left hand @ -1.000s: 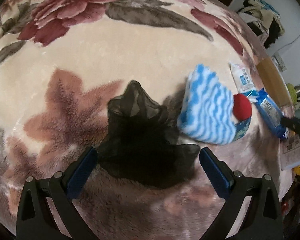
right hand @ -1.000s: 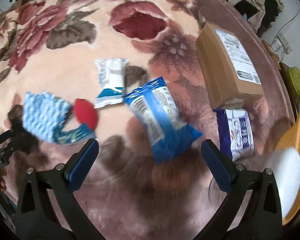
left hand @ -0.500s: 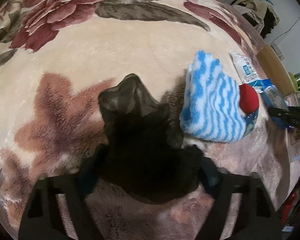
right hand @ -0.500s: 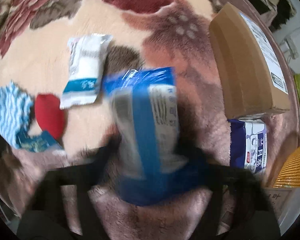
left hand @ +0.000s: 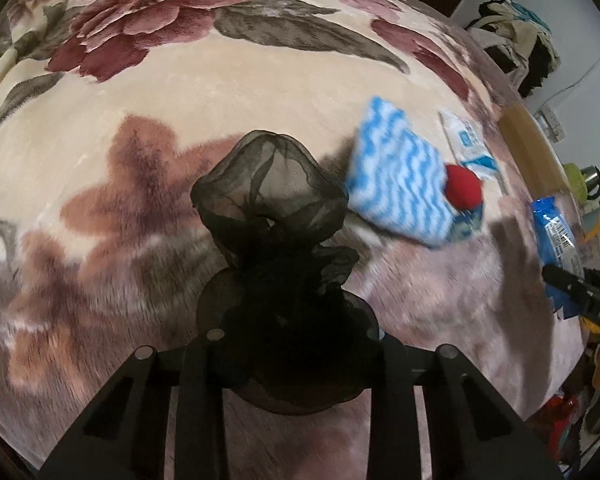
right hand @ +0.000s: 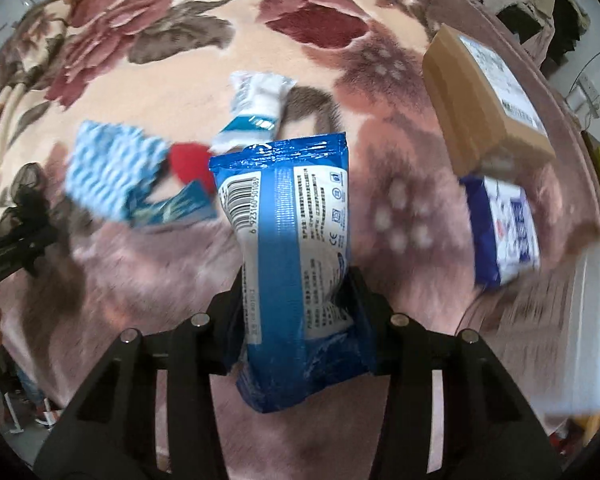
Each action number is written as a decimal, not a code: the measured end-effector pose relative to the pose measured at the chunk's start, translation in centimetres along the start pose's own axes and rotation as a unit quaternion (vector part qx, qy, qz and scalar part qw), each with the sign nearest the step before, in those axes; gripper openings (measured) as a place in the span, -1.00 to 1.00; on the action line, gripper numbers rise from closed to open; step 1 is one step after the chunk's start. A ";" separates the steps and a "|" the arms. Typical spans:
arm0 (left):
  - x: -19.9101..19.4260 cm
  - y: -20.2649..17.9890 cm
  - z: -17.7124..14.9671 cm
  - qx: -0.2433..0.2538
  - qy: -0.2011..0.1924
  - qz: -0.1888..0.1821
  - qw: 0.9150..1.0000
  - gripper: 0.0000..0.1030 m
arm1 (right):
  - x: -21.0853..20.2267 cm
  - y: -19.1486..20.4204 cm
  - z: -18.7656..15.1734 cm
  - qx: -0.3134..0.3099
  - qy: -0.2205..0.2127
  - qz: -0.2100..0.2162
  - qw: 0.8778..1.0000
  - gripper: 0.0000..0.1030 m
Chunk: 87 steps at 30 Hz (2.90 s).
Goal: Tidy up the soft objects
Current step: 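Grasp the black mesh scrunchie with the left tool while the right tool grasps the blue snack packet, then carry the scrunchie and blue packet to the orange basket and release both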
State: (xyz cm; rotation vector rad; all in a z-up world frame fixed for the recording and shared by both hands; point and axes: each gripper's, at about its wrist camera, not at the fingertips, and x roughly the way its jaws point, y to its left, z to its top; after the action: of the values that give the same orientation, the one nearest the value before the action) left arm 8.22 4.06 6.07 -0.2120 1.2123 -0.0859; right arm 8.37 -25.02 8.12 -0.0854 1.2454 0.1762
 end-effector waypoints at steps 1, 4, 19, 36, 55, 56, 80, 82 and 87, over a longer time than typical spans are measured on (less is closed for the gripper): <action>-0.2 -0.4 -0.4 0.003 0.000 -0.001 1.000 -0.40 | -0.2 0.1 0.0 0.001 0.001 0.007 1.000 -0.10; -0.8 -1.6 -1.5 0.011 0.002 -0.005 1.000 -0.40 | -0.4 0.2 -0.8 0.002 0.002 0.015 1.000 -0.10; -3.3 -9.0 -4.0 0.048 0.000 0.007 0.999 -0.40 | -3.1 0.1 -4.2 0.022 -0.015 0.044 0.999 -0.10; -5.9 -15.1 -2.5 0.074 -0.015 0.014 0.997 -0.40 | -7.9 -2.8 -5.0 0.041 -0.053 0.051 0.996 -0.10; -9.4 -24.9 -0.8 0.140 -0.034 -0.004 0.990 -0.40 | -14.2 -7.8 -4.9 0.064 -0.111 0.041 0.991 -0.10; -9.5 -25.4 -0.7 0.143 -0.034 -0.005 0.989 -0.40 | -14.5 -8.2 -4.9 0.066 -0.113 0.039 0.991 -0.10; -9.6 -40.7 -0.9 0.236 -0.024 -0.048 0.970 -0.40 | -18.2 -19.2 -7.6 0.141 -0.147 0.009 0.979 -0.10; -9.6 -42.3 -0.9 0.244 -0.024 -0.057 0.968 -0.40 | -18.4 -20.3 -7.9 0.149 -0.148 0.005 0.978 -0.10; -9.5 -45.9 -1.1 0.264 -0.023 -0.076 0.961 -0.40 | -18.7 -23.0 -8.8 0.171 -0.148 -0.008 0.974 -0.10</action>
State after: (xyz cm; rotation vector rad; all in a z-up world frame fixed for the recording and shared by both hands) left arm 6.04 -39.18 23.97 0.1615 1.0849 -0.5283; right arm -1.45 -50.61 22.28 0.2231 0.9612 -0.0417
